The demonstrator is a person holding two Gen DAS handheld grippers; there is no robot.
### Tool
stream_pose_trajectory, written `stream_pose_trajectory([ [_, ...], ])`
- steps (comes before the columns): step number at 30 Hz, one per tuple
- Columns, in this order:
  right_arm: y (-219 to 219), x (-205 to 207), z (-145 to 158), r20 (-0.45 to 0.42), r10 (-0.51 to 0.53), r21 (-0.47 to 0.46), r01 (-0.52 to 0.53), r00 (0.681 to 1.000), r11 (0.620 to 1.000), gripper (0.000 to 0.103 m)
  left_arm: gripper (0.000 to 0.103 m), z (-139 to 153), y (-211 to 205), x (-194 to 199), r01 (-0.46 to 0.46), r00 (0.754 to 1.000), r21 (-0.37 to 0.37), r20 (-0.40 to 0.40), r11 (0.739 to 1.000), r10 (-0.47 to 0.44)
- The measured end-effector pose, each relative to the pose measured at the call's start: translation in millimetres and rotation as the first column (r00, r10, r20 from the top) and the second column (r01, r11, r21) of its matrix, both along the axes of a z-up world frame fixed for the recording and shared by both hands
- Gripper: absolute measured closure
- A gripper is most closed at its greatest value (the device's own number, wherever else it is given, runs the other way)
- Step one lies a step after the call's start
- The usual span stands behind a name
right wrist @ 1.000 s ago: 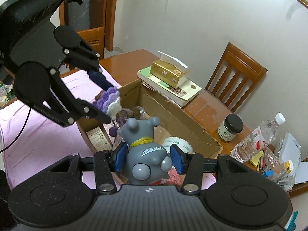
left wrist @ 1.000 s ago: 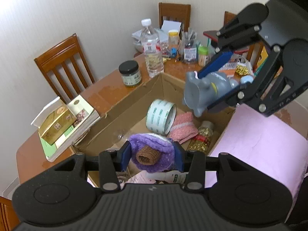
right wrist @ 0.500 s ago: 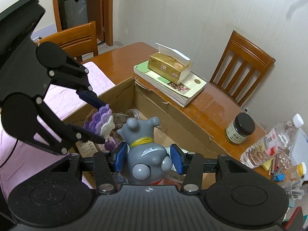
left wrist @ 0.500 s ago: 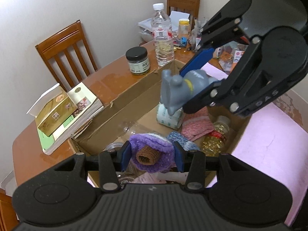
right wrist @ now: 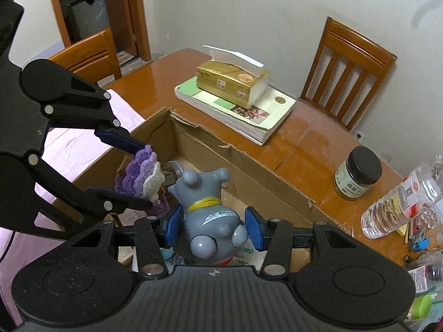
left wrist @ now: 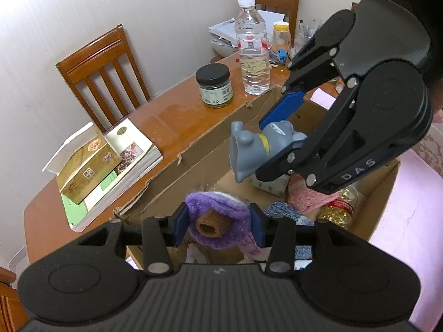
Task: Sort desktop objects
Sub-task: 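Lower both tools into the box and open them to release the pouch and elephant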
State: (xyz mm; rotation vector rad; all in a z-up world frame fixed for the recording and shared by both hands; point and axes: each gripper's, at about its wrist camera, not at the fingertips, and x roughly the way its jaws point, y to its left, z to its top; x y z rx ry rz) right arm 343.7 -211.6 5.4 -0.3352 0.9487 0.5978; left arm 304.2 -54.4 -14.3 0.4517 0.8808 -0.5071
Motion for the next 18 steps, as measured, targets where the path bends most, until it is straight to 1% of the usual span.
stream_pose_trajectory([
  [3,0,4,-4,0.001,-0.014,-0.007,0.014,1.0,1.0,0.048,0.055,-2,0,5,-0.011,1.0,-0.003,0.001,1.0,0.011],
  [8,-2,10,-9,-0.006,-0.033,-0.009,0.033,0.999,0.999,0.048,0.054,-4,-1,8,-0.025,1.0,0.002,0.0,1.0,0.025],
  [9,-2,11,-11,-0.009,-0.036,-0.007,0.036,0.999,0.999,0.048,0.05,-4,-2,8,-0.025,1.0,0.004,-0.002,1.0,0.025],
  [12,-3,13,-13,-0.014,-0.046,-0.002,0.046,0.999,0.999,0.048,0.029,-2,-3,6,-0.024,1.0,0.018,0.018,1.0,0.024],
  [14,-3,14,-13,-0.017,-0.052,-0.004,0.052,0.998,0.999,0.048,0.026,0,-4,4,-0.017,0.999,0.02,0.028,1.0,0.016],
  [18,-3,14,-13,-0.018,-0.052,-0.009,0.052,0.998,0.999,0.048,0.019,1,-4,2,-0.016,1.0,0.008,0.02,1.0,0.016],
])
